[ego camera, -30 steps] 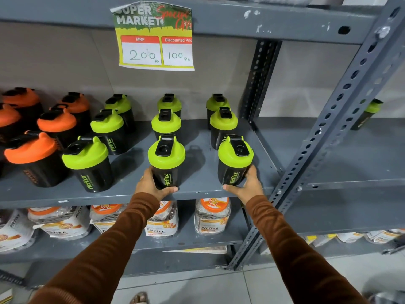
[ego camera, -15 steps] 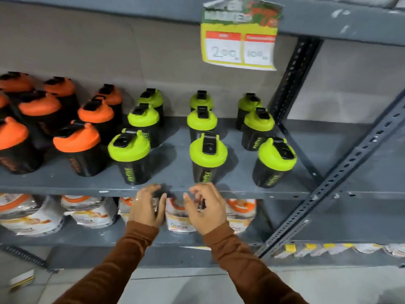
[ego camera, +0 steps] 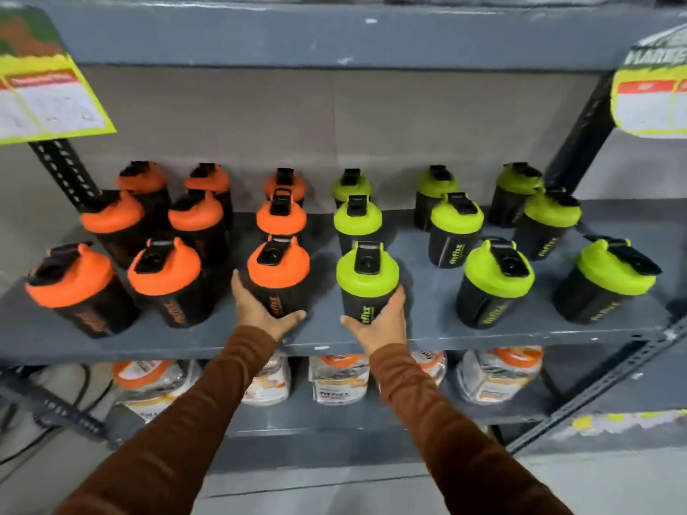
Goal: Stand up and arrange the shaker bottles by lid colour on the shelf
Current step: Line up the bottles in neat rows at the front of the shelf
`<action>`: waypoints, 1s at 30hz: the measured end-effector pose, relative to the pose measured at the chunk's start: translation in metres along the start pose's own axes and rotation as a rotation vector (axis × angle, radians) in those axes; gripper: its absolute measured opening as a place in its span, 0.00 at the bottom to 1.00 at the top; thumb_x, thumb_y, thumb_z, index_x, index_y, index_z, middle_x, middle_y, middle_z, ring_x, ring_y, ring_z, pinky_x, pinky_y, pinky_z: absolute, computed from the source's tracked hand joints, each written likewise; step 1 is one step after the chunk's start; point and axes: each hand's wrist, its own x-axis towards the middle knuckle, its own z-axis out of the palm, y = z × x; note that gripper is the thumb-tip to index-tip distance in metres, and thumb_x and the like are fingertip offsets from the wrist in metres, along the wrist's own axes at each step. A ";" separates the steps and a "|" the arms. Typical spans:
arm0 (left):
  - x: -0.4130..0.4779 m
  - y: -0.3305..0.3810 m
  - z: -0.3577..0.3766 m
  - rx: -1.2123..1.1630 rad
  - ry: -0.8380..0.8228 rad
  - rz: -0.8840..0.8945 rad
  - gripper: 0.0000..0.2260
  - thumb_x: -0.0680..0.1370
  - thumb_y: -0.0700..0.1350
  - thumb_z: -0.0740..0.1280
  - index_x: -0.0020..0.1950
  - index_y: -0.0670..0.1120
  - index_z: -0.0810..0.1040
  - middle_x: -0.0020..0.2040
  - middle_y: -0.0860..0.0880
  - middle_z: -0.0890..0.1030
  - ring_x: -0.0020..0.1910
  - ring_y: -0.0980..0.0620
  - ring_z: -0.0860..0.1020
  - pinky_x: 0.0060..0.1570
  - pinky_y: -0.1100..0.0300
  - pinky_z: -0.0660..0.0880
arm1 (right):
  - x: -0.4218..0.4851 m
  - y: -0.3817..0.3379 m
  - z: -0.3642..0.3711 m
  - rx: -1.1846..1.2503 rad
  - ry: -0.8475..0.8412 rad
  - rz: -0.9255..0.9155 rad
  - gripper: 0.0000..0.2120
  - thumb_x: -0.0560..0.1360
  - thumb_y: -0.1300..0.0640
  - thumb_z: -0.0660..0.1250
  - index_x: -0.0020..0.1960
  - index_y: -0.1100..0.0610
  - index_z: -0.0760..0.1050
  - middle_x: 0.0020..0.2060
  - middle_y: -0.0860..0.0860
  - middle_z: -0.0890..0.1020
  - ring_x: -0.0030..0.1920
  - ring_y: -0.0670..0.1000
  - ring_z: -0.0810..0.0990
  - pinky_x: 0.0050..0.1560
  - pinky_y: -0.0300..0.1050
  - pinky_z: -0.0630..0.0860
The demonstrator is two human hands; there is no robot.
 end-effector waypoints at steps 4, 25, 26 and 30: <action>0.010 0.000 -0.004 -0.072 -0.166 0.056 0.50 0.60 0.31 0.76 0.71 0.39 0.46 0.69 0.37 0.61 0.68 0.42 0.64 0.66 0.55 0.60 | -0.005 -0.006 -0.004 -0.031 0.036 0.017 0.46 0.60 0.64 0.78 0.70 0.61 0.54 0.66 0.58 0.71 0.64 0.55 0.71 0.64 0.43 0.66; -0.005 -0.022 -0.023 -0.074 -0.338 -0.007 0.51 0.60 0.34 0.78 0.71 0.45 0.47 0.69 0.40 0.66 0.67 0.41 0.66 0.67 0.47 0.63 | -0.009 -0.004 -0.013 -0.134 -0.026 0.018 0.43 0.60 0.64 0.78 0.68 0.59 0.58 0.63 0.58 0.74 0.63 0.58 0.73 0.65 0.49 0.69; -0.005 -0.021 -0.024 -0.079 -0.337 -0.004 0.50 0.60 0.33 0.77 0.71 0.44 0.48 0.68 0.39 0.66 0.67 0.42 0.66 0.67 0.48 0.62 | -0.009 -0.003 -0.013 -0.134 -0.028 0.011 0.43 0.60 0.63 0.78 0.68 0.59 0.58 0.63 0.58 0.74 0.63 0.58 0.73 0.65 0.48 0.69; -0.008 -0.018 -0.025 -0.086 -0.323 0.013 0.47 0.62 0.33 0.76 0.71 0.43 0.49 0.68 0.39 0.67 0.67 0.42 0.66 0.67 0.49 0.62 | -0.008 0.000 -0.013 -0.130 -0.028 -0.002 0.42 0.61 0.63 0.78 0.68 0.58 0.59 0.63 0.58 0.74 0.63 0.58 0.73 0.64 0.49 0.69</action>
